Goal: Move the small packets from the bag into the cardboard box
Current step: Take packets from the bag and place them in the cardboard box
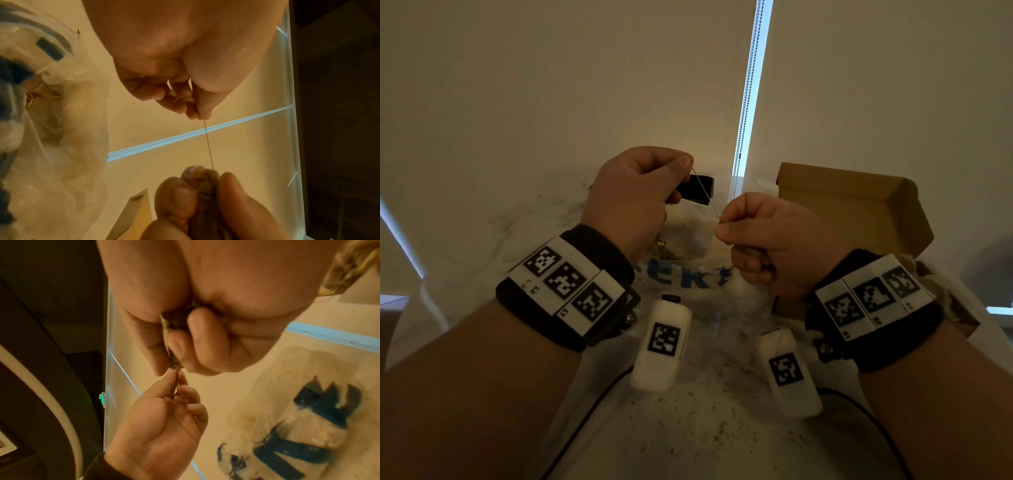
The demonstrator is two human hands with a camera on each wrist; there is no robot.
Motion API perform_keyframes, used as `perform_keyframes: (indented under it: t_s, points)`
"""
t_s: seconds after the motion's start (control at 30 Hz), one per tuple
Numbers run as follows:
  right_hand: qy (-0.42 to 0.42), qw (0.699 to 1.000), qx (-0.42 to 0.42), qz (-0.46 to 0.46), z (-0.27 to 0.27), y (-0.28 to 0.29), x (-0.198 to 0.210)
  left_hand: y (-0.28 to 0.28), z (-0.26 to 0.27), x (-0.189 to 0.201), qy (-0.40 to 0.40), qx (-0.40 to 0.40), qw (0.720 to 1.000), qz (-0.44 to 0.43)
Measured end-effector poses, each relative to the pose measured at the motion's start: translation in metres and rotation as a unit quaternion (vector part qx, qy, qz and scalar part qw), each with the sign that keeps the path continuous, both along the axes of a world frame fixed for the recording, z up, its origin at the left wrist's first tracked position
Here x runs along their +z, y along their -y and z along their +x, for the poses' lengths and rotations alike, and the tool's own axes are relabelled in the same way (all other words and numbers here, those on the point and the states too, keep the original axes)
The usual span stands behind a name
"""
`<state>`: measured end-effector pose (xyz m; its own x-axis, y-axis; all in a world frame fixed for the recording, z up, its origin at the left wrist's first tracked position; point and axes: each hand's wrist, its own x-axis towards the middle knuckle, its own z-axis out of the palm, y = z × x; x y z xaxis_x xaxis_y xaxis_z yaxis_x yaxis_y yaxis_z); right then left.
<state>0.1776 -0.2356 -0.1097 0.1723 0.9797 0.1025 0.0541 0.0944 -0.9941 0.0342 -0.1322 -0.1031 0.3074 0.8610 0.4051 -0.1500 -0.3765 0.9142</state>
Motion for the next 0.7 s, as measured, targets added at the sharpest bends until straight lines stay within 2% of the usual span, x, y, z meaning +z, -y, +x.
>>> perform_keyframes:
  t_s: [0.1,0.23,0.3,0.4,0.6,0.7]
  points:
    - [0.007,0.999,0.032,0.024,-0.002,0.001,-0.001,-0.002,0.001,-0.001,-0.001,0.003,1.000,0.001]
    - [-0.050,0.993,0.083,0.061,-0.002,0.000,0.001,-0.004,0.001,-0.005,-0.040,-0.004,0.999,0.002]
    - [-0.097,0.988,0.088,0.079,-0.001,0.000,0.004,-0.004,0.002,-0.007,-0.065,-0.014,0.998,-0.001]
    - [-0.125,0.984,0.076,0.101,-0.001,0.001,0.007,-0.003,0.004,-0.010,-0.085,-0.023,0.996,-0.005]
    - [-0.187,0.973,0.082,0.109,-0.001,0.003,0.009,-0.007,0.002,-0.009,-0.069,0.008,0.997,-0.017]
    - [-0.183,0.973,0.068,0.123,-0.001,0.002,0.009,-0.008,0.002,-0.009,-0.069,0.010,0.997,-0.020]
